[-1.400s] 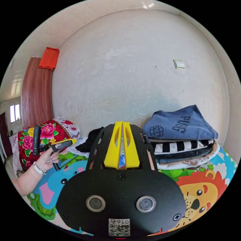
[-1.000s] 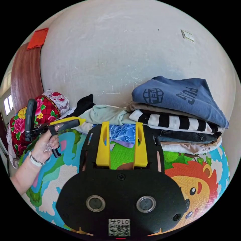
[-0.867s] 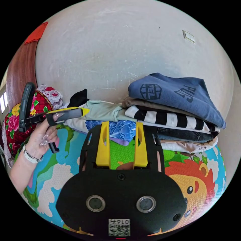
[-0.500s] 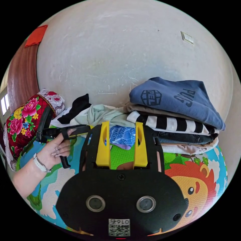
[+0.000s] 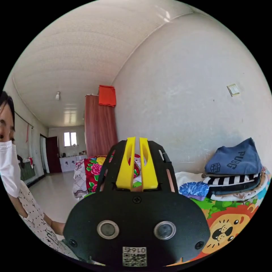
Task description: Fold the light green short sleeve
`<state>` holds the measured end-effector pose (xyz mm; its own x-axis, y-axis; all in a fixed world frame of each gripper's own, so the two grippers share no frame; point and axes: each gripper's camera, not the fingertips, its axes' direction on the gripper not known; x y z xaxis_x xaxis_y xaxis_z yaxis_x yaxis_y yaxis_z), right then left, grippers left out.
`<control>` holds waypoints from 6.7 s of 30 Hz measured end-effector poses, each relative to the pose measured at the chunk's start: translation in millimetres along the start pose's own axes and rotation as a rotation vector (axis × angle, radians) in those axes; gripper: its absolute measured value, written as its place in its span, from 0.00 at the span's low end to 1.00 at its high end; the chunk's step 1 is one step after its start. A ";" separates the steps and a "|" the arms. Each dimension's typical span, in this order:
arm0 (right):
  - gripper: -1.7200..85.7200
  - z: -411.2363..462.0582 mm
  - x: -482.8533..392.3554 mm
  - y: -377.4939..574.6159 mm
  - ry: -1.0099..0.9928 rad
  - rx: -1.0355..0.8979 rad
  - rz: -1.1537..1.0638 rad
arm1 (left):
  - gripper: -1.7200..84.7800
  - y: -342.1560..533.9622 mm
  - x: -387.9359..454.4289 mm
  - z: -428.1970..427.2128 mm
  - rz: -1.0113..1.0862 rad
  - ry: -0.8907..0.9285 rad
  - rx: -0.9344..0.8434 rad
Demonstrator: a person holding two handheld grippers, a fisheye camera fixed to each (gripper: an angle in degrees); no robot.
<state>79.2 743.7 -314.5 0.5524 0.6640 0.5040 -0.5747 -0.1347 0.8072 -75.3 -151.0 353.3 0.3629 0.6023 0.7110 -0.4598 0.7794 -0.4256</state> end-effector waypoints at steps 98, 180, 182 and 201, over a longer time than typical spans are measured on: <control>0.04 -45.1 -189.9 -220.4 0.847 -0.600 -0.163 | 0.01 -228.6 293.9 -316.0 0.526 -0.605 0.109; 0.03 -136.9 168.9 248.7 0.792 -0.904 0.315 | 0.08 -452.2 137.9 151.2 0.027 0.765 -0.472; 0.03 -149.9 179.3 261.9 0.781 -0.840 0.406 | 0.08 -434.9 136.8 123.7 0.105 0.715 -0.484; 0.07 -34.3 115.9 323.7 0.627 -1.039 0.275 | 0.06 -198.5 184.1 54.5 0.353 -0.266 -0.449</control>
<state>-63.6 802.3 -5.3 0.1190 0.9810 0.1533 -0.9888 0.1311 -0.0708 38.6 -204.2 599.2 0.0111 0.8178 0.5754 -0.1091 0.5730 -0.8123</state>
